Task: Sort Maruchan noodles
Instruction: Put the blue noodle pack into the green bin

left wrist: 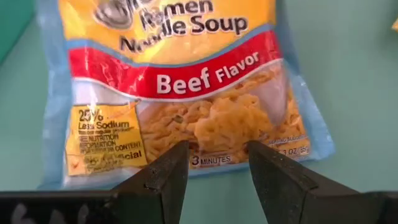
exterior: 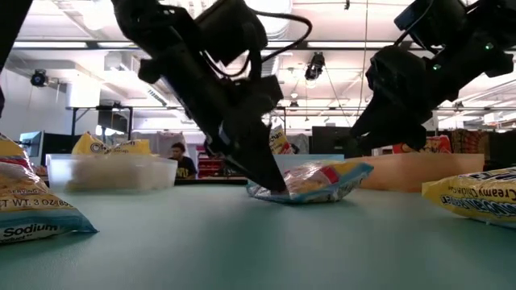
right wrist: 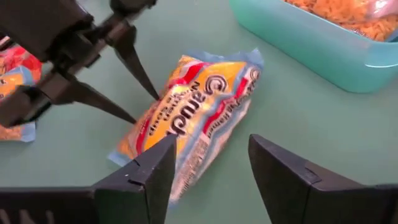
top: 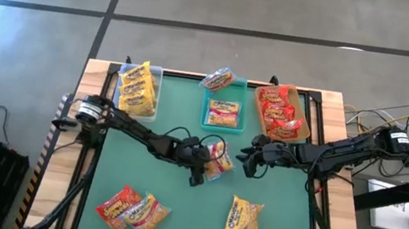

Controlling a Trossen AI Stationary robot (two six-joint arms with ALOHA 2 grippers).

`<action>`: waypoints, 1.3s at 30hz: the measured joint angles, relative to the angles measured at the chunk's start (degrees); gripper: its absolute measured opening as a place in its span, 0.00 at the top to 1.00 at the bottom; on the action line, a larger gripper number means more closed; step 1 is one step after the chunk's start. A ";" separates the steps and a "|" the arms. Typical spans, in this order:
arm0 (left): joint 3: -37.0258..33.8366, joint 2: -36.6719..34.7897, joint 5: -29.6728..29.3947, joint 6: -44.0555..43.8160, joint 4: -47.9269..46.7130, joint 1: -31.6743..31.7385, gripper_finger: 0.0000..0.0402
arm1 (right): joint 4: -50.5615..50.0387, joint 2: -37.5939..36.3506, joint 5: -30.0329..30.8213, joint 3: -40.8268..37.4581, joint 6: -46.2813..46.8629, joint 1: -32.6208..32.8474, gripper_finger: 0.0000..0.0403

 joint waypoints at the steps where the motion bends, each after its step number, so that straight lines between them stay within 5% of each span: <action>1: 0.01 0.75 -0.30 0.16 0.64 0.08 0.62 | -0.02 0.00 -0.02 0.00 0.11 0.05 0.51; 13: 0.28 5.77 -1.32 0.59 3.83 0.39 0.62 | 5.13 6.51 -0.60 0.07 7.45 -0.05 0.48; 39: 0.01 5.77 -0.86 1.56 4.19 0.47 0.62 | 6.98 20.21 -3.18 9.23 6.51 -0.68 0.47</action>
